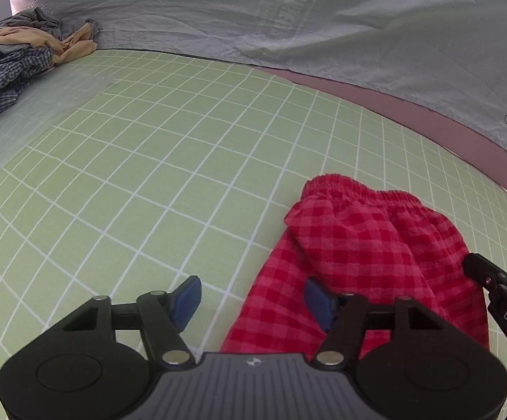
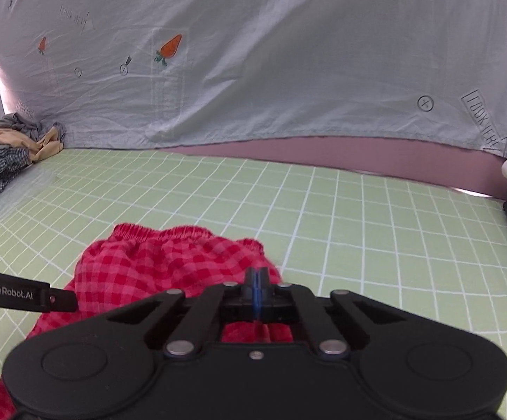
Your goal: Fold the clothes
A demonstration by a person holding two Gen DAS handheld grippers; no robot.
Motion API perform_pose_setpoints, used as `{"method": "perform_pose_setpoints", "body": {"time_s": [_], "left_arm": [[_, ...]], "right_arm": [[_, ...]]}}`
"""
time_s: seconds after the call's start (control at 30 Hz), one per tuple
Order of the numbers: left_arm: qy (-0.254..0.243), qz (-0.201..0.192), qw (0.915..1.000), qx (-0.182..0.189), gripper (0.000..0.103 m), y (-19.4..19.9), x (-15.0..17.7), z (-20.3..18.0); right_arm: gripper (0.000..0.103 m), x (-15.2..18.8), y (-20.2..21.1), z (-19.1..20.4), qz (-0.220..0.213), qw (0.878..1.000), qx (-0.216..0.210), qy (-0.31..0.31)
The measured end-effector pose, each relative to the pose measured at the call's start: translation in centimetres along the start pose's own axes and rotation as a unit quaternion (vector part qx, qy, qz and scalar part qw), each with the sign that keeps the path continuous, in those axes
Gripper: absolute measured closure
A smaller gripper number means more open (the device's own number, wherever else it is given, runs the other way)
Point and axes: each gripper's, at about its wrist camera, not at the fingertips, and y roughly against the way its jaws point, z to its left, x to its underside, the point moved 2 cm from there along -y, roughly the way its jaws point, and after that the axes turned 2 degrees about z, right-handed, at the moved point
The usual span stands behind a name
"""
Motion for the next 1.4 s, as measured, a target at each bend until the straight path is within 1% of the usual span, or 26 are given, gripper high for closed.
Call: {"method": "perform_pose_setpoints", "body": {"time_s": [0.03,0.1,0.17,0.2,0.23,0.3,0.33,0.37,0.47,0.6,0.73,0.87,1.0,1.13,1.27,1.4], "left_arm": [[-0.001,-0.006,1.0000,0.003,0.084,-0.1,-0.3,-0.2],[-0.004,-0.017,0.9998,0.008,0.083,-0.2,-0.9,-0.6],[-0.006,-0.025,0.9996,0.011,0.083,-0.1,-1.3,-0.6],[-0.007,-0.024,0.9996,0.012,0.082,0.0,-1.3,-0.5],[-0.007,-0.022,0.9997,0.013,0.080,0.1,-1.2,-0.3],[-0.009,-0.015,0.9998,0.014,0.073,0.4,-0.8,0.1],[-0.010,-0.009,0.9998,0.014,0.069,0.6,-0.5,0.3],[-0.011,-0.005,0.9998,0.015,0.067,0.9,0.0,0.5],[-0.017,0.009,0.9998,0.010,0.066,2.0,2.0,1.4],[-0.035,0.029,0.9990,-0.005,0.061,3.6,5.0,2.7],[-0.037,0.054,0.9978,-0.014,0.061,5.0,8.2,4.0],[-0.012,0.066,0.9977,-0.011,0.061,6.5,10.9,5.9],[-0.012,0.067,0.9977,-0.006,0.061,8.0,12.7,6.7],[-0.009,0.066,0.9977,0.007,0.061,8.9,14.1,7.4],[-0.007,0.070,0.9975,0.009,0.061,9.2,15.1,7.5],[-0.010,0.075,0.9970,0.016,0.061,9.7,15.6,7.6]], "right_arm": [[0.103,-0.3,0.4,-0.4,-0.009,1.000,0.011,-0.007],[0.103,-0.6,0.8,-1.2,-0.021,0.999,0.029,-0.020],[0.099,-0.3,0.1,-1.7,-0.002,0.999,0.048,-0.018],[0.086,0.0,-0.3,-1.8,0.013,0.998,0.057,-0.012],[0.070,0.2,-0.3,-1.8,0.020,0.998,0.066,-0.010],[0.063,0.8,0.9,-2.0,0.023,0.998,0.060,-0.028],[0.063,1.1,1.5,-2.1,0.025,0.997,0.056,-0.037],[0.063,1.5,2.0,-2.0,0.032,0.997,0.053,-0.045],[0.063,3.5,3.7,-1.1,0.063,0.995,0.050,-0.055],[0.063,6.9,6.1,-1.3,0.107,0.990,0.049,-0.081],[0.064,9.8,8.4,-1.3,0.137,0.985,0.050,-0.096],[0.067,11.4,10.6,-0.7,0.143,0.983,0.061,-0.092],[0.076,12.3,12.6,0.2,0.144,0.985,0.071,-0.069],[0.076,13.3,14.1,0.6,0.148,0.983,0.072,-0.081],[0.071,14.3,15.1,0.7,0.154,0.980,0.084,-0.092],[0.061,15.0,16.1,0.9,0.156,0.978,0.085,-0.107]]}}
